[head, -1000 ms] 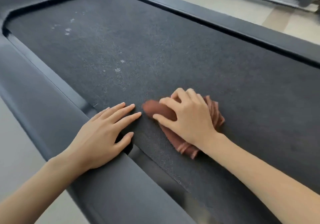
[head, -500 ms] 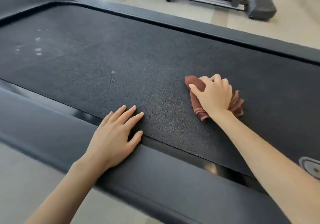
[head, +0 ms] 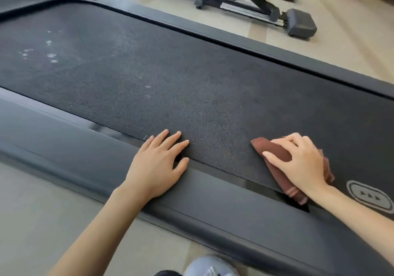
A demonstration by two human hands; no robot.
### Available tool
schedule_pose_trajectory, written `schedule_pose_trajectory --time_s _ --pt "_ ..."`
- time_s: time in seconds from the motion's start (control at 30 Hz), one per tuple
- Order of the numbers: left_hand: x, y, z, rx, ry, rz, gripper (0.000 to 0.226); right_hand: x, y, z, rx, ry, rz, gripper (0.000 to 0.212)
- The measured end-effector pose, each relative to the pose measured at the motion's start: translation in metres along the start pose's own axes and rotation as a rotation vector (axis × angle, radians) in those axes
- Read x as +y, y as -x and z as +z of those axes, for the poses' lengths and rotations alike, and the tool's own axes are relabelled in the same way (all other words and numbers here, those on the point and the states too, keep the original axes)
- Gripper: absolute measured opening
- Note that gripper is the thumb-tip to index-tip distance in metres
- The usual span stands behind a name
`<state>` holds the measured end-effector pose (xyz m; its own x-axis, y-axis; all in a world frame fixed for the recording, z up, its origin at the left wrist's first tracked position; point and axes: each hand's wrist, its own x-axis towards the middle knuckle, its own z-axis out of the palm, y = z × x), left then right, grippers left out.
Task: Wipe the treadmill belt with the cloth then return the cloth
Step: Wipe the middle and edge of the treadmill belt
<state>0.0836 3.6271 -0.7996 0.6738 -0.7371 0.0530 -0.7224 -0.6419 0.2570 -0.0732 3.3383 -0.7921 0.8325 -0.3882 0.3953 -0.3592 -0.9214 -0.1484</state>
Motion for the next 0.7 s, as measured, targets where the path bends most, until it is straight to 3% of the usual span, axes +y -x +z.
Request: schedule_pose_trajectory --time_s 0.27,0.47,0.7 --pt "-0.052 -0.001 -0.015 0.056 0.001 -0.152 0.05 -0.139 -0.084 0.064 -0.035 -0.151 -0.286 0.033" --pt "-0.093 0.003 -0.027 0.09 -0.041 -0.298 0.049 -0.22 -0.162 0.115 -0.057 -0.228 -0.467 0.037" --pt "-0.11 0.001 -0.031 0.114 -0.057 -0.361 0.048 -0.286 -0.264 0.173 -0.084 -0.246 -0.513 0.043"
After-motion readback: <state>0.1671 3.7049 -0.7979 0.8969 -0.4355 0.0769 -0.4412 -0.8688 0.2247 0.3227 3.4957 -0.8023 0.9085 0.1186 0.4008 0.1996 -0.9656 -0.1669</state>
